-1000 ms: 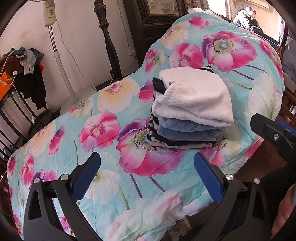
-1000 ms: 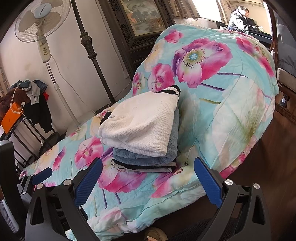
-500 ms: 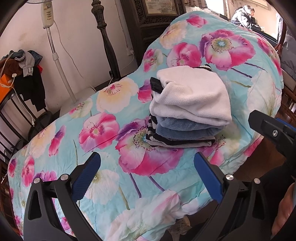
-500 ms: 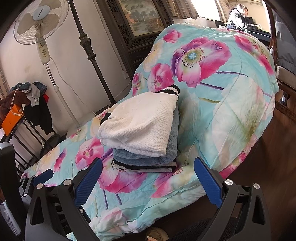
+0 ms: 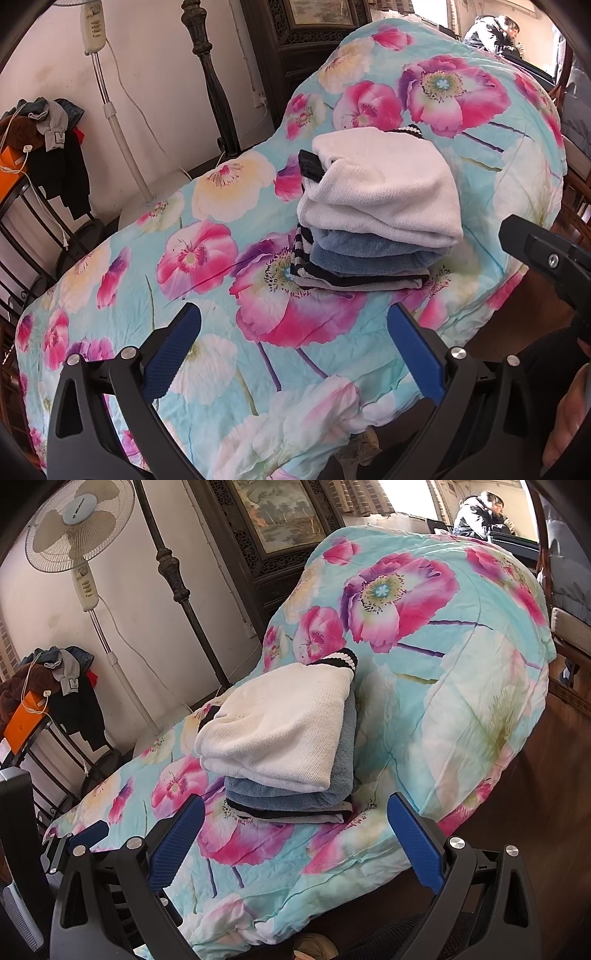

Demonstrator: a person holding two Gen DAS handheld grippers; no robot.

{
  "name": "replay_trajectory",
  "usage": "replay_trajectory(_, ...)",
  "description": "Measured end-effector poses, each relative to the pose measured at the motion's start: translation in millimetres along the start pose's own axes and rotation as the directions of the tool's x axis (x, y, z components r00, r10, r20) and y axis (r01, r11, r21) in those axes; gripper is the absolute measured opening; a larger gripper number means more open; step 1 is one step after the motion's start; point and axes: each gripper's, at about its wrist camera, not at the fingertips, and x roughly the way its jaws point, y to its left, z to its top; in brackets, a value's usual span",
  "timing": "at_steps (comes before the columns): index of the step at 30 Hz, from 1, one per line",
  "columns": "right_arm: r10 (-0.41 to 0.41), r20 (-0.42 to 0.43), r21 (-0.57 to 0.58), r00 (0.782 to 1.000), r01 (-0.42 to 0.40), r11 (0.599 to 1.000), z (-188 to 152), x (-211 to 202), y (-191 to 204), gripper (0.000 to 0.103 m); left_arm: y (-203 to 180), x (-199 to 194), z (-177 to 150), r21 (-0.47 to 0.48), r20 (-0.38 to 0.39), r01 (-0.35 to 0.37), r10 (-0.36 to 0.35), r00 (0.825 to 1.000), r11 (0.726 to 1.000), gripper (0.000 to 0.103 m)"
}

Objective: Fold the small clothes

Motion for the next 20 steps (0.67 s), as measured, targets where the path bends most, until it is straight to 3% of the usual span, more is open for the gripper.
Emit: replay_trajectory(20, -0.001, 0.000, 0.008, 1.000, 0.001, 1.000, -1.9, -1.8, 0.2, 0.099, -0.3, -0.5, -4.1, -0.010, -0.016, 0.015, -0.015, 1.000, 1.000, 0.098)
